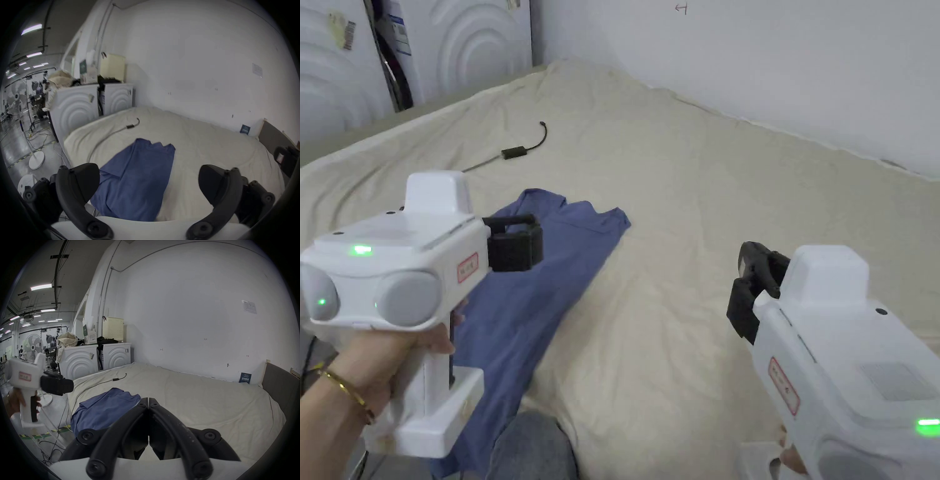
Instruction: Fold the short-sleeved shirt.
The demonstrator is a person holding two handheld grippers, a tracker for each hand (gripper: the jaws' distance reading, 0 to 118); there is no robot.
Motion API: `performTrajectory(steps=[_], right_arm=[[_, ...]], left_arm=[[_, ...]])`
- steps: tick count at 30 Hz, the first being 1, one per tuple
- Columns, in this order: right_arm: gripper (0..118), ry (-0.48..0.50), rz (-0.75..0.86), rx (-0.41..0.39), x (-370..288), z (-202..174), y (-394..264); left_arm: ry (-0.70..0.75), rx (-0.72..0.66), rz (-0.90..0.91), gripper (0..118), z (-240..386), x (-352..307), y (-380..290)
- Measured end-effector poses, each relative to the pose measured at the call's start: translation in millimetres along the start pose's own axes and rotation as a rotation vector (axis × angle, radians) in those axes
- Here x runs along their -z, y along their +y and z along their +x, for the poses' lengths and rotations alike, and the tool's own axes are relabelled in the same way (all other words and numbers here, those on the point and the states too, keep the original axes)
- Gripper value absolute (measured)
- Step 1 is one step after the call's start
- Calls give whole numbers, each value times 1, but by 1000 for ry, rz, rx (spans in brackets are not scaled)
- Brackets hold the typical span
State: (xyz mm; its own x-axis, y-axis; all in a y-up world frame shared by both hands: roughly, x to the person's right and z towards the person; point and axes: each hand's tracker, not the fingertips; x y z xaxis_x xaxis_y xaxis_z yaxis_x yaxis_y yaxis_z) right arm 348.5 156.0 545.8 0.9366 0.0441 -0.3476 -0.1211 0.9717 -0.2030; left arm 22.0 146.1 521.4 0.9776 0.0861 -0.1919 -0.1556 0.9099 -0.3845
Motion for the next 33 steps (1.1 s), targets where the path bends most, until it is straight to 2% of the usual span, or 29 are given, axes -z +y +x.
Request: performTrajectory(steps=[8,12,16,17,20,22,23,24,26,27,28,31,33], right_arm=[[1,-62,-68,33,15,19,-13],[1,-93,-129,43,34,29,-24],[1,-117,-193,67,55,43,-40],[1,-127,-219,79,60,47,-43],[1,-155,-264,98,71,60,-54],[1,-165,-277,99,75,66,-59],[1,-170,-288,96,76,68,-61],[1,-172,-296,95,76,70,-62],[1,-170,-299,106,73,73,-63],[1,-170,-293,120,68,73,-62],[1,-172,-286,129,62,75,-60],[1,-189,-253,130,39,76,-54],[1,-199,-229,118,23,78,-50]], left_arm=[[2,107,-297,118,14,159,26],[-32,76,-497,118,24,254,20],[77,76,-629,117,30,325,-5],[91,75,-662,109,30,337,-11],[81,57,-690,73,30,356,-22],[41,-18,-718,55,30,356,-26],[39,-48,-716,28,31,353,-23],[40,-43,-707,7,31,349,-18],[29,-24,-704,7,35,342,-14],[92,-1,-680,7,33,335,-11],[40,-38,-646,7,29,326,-3],[35,-146,-504,7,20,283,20],[14,-145,-400,7,10,248,30]])
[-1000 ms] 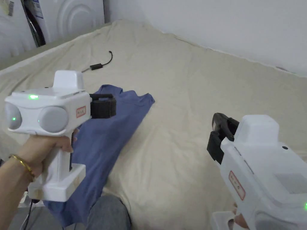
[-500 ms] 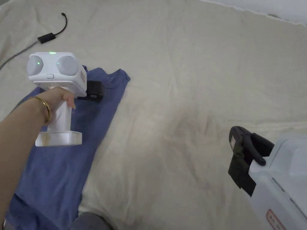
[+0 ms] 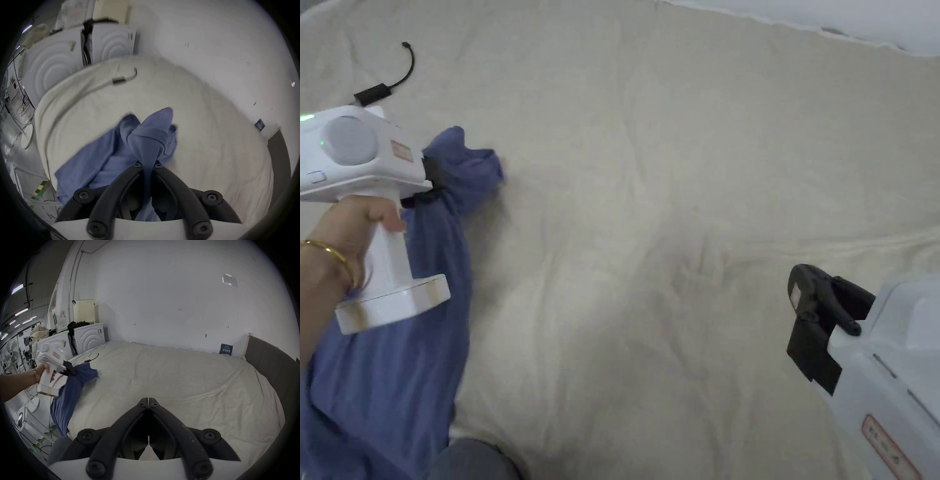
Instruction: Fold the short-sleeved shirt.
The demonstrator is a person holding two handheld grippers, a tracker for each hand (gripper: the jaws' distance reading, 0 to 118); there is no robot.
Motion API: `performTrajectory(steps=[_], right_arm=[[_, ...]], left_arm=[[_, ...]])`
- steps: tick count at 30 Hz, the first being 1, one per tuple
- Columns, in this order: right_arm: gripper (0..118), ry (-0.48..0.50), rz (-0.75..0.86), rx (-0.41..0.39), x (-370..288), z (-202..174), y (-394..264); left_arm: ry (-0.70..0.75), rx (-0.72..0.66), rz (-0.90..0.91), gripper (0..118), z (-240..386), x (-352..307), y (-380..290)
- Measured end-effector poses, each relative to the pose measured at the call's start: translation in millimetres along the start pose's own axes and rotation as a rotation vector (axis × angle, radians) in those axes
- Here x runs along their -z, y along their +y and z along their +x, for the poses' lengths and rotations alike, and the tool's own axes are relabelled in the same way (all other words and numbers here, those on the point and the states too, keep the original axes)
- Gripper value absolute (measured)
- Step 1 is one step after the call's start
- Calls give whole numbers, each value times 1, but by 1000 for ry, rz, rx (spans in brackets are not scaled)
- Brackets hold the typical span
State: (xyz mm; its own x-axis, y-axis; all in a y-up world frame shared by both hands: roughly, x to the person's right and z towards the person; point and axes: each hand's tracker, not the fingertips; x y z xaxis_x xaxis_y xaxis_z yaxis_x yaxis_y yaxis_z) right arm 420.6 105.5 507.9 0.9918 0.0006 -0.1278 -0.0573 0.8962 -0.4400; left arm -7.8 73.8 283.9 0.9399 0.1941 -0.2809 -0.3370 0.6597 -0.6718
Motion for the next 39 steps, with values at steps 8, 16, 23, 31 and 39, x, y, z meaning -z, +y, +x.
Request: performTrajectory(steps=[8,16,23,31,39], right_arm=[[1,-18,86,6,-69,21,-4],[1,-97,198,57,-133,49,-4],[1,-190,256,67,-175,76,2],[1,-303,296,71,-211,95,-3],[1,-346,266,109,-219,109,-24]], left_arm=[[-73,57,309,7,8,-168,8],[-318,145,577,7,97,-325,64],[-508,212,666,7,191,-386,87],[-731,268,582,7,296,-382,58],[-646,432,285,7,358,-272,-46]])
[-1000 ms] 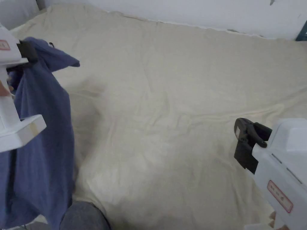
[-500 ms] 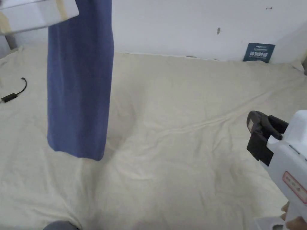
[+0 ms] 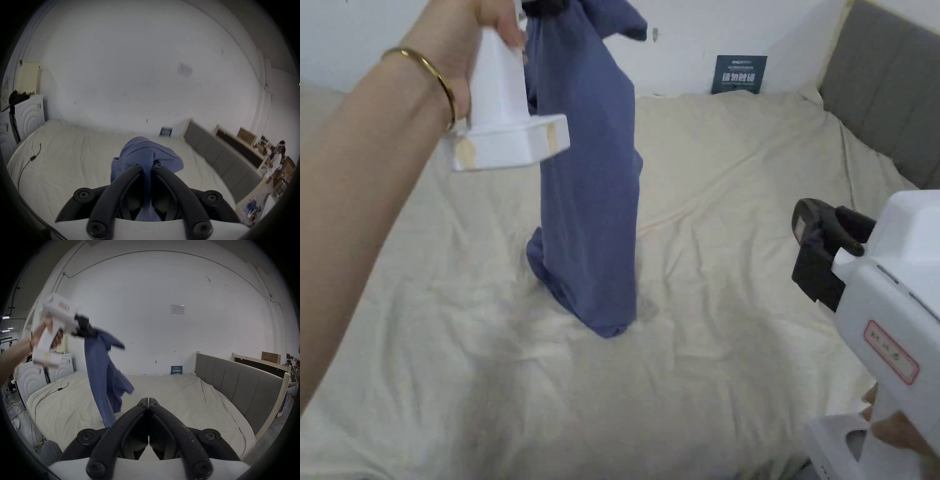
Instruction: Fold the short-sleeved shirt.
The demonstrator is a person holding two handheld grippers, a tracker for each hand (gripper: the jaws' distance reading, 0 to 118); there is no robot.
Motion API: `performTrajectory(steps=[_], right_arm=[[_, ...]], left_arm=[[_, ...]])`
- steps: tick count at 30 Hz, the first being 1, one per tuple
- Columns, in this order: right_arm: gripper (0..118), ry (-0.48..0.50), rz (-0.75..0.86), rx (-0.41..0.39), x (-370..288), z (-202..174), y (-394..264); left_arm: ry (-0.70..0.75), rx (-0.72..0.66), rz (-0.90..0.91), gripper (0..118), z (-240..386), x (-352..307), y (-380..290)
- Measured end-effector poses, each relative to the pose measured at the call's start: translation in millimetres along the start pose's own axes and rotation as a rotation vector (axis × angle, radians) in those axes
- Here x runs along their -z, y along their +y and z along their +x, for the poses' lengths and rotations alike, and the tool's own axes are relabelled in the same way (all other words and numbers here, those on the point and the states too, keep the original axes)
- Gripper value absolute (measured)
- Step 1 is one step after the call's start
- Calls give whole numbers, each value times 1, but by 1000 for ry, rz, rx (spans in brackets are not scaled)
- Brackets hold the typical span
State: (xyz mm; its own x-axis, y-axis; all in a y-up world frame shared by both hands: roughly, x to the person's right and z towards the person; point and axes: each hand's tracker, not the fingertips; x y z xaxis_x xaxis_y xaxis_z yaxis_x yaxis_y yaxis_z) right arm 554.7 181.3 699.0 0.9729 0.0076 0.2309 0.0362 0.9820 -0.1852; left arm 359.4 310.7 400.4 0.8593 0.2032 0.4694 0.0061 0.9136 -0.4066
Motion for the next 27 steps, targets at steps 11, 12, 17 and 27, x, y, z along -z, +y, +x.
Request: performTrajectory(steps=[11,12,17,27], right_arm=[[1,-50,-138,35,12,14,-39],[1,-56,-147,29,14,14,-41],[1,-42,-169,61,28,10,-45],[1,21,-130,20,44,-29,-38]], left_arm=[[167,-75,-570,68,-34,79,-271],[157,-80,-560,90,-44,78,-281],[102,-91,-480,117,-64,46,-282],[232,66,180,118,-78,-72,-207]])
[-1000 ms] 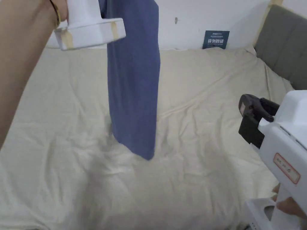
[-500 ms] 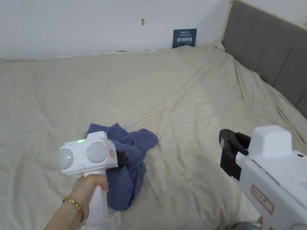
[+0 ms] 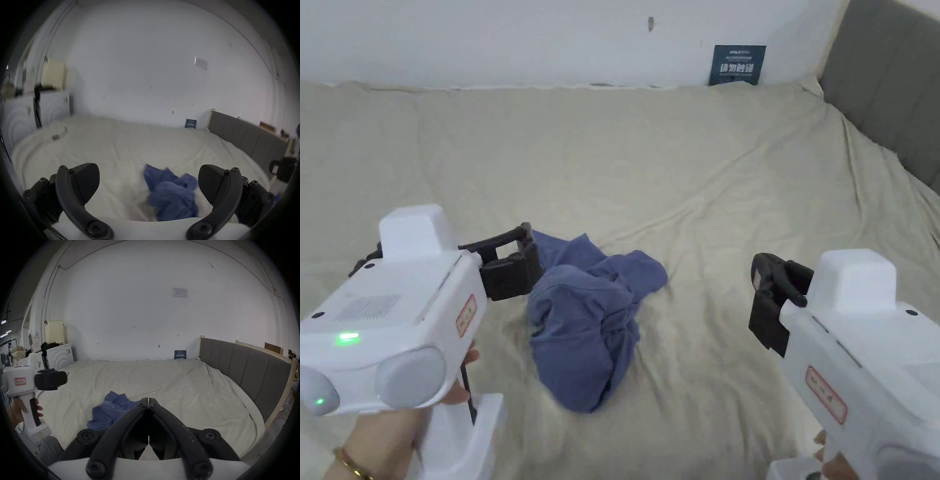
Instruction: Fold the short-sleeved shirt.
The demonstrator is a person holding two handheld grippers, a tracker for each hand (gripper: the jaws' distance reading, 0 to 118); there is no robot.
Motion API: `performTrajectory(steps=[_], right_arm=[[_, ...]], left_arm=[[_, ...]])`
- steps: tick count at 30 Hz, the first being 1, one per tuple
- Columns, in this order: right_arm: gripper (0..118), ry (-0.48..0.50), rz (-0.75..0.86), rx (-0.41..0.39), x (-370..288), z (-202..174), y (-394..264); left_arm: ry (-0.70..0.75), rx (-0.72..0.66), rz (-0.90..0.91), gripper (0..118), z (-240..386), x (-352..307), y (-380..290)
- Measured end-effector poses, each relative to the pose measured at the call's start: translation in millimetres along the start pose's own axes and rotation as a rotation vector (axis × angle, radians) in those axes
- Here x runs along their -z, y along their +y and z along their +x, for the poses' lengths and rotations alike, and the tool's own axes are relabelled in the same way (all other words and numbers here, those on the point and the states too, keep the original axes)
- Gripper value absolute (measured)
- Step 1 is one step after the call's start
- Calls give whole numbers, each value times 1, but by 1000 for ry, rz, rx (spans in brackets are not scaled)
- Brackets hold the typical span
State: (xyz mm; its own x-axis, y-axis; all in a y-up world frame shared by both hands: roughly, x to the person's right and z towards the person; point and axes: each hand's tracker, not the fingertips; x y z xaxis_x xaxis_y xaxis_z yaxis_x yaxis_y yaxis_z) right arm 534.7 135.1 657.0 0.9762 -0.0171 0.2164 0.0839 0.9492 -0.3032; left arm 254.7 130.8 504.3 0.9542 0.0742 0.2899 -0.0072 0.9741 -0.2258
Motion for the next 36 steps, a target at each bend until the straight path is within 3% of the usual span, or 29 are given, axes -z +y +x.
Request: performTrajectory(steps=[4,7,9,10,11,12,13,15,25,26,28,29,30,31,32,36], right_arm=[[1,25,6,13,3,-16,-3],[1,28,12,6,3,-26,-5],[1,30,12,5,1,-31,-5],[1,33,11,4,1,-33,-4],[1,35,9,5,1,-34,-4],[1,37,8,8,0,-34,-4],[1,38,7,11,-1,-35,-3],[1,40,11,12,-3,-35,-2],[1,27,18,2,-6,-27,2],[1,28,17,4,-5,-27,3],[1,28,13,5,-2,-26,4],[1,28,9,6,0,-26,4],[1,29,3,7,3,-26,4],[1,32,-5,6,6,-25,5],[1,34,-15,4,9,-25,5],[1,47,-46,-11,25,-21,5]], left_arm=[[123,208,96,116,-2,-28,-14],[130,210,89,101,-1,-47,-26],[127,184,39,75,-3,-53,-32],[126,176,36,54,-4,-54,-34],[129,173,37,25,-5,-56,-37],[138,168,32,10,-6,-56,-38],[146,165,21,1,-6,-56,-38],[172,117,-19,0,-8,-56,-37],[64,68,-159,0,-9,-19,-17],[79,72,-189,5,-7,-7,-12],[83,89,-248,33,-2,20,-2],[69,77,-251,70,-1,34,3],[29,69,-297,93,0,52,9],[-13,42,-323,107,0,67,16],[-44,12,-335,113,0,83,22],[-35,-11,-380,118,5,156,42]])
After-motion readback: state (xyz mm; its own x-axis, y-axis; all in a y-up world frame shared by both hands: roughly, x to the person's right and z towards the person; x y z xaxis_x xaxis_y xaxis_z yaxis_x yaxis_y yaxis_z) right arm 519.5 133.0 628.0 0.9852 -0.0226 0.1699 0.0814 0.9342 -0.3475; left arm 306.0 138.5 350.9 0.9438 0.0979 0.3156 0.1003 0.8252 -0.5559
